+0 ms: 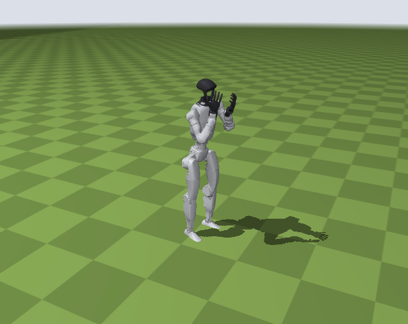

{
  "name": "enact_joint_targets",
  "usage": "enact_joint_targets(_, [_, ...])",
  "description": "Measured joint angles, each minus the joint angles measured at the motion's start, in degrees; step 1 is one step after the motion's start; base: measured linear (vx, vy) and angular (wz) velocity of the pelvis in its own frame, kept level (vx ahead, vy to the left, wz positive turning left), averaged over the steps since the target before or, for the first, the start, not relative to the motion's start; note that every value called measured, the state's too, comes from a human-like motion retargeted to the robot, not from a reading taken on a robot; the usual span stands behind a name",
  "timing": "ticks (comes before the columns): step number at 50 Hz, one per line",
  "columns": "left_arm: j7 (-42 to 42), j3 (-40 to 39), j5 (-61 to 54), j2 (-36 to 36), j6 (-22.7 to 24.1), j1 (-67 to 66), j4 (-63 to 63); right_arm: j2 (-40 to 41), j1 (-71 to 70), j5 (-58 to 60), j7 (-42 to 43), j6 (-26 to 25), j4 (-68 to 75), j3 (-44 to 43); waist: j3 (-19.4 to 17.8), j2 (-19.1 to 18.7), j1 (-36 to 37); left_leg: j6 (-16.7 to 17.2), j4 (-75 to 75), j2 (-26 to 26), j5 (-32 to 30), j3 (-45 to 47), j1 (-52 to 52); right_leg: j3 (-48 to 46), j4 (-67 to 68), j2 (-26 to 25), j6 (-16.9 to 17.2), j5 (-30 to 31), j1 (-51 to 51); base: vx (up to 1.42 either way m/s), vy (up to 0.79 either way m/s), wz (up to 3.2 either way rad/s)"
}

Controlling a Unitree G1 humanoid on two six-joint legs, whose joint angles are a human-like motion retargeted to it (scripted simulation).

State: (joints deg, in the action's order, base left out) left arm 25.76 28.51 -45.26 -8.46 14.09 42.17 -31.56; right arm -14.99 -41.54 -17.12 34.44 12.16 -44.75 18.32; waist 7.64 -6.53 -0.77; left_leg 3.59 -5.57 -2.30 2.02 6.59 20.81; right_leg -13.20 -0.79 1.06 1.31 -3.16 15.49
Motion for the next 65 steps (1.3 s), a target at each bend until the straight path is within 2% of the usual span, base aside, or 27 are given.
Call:
enact_joint_targets(19, [0.46, 4.05, -5.74, 2.5, 0.51, -1.48, 0.99, 2.78, 4.71, -0.77, 3.02, 1.13, -1.64, -4.42, 1.94, 1.63, 2.4, 2.88, 9.1, 0.91, -3.87, -6.02, -6.18, -4.9, 1.11, -0.16, -3.2, -1.5, -5.09, 0.01, 0.0, 0.5])
enact_joint_targets(43, [-1.22, 9.62, -12.55, 5.24, 0.64, 0.48, 3.91, -0.49, 7.51, 6.98, 3.76, -1.96, -2.25, -14.81, 2.86, 2.55, 3.81, 5.47, 9.27, 1.52, -4.19, -11.34, -5.85, -9.34, 2.74, -0.37, -6.3, -1.74, -7.13, -0.01, 0.0, 0.35])
enact_joint_targets(54, [-0.23, 10.13, -12.22, 3.69, 1.16, 0.16, 1.48, -1.98, 8.01, 13.18, 5.42, -4.03, -3.02, -17.46, 3.04, 2.76, 4.83, 6.81, 9.31, 2.09, -4.7, -13.29, -5.32, -11.65, 2.56, -0.38, -7.09, -1.47, -7.96, -0.01, 0.01, 0.31])
enact_joint_targets(65, [4.8, 9.12, -8.3, -0.33, 2.36, -0.29, -2.74, -2.06, 8.22, 17.33, 9.09, -4.7, -4.33, -16.02, 3.04, 3.15, 6.11, 8.56, 9.38, 2.71, -5.75, -15.17, -4.47, -13.95, 1.74, -0.54, -7.86, -0.53, -8.68, -0.02, 0.01, 0.31])
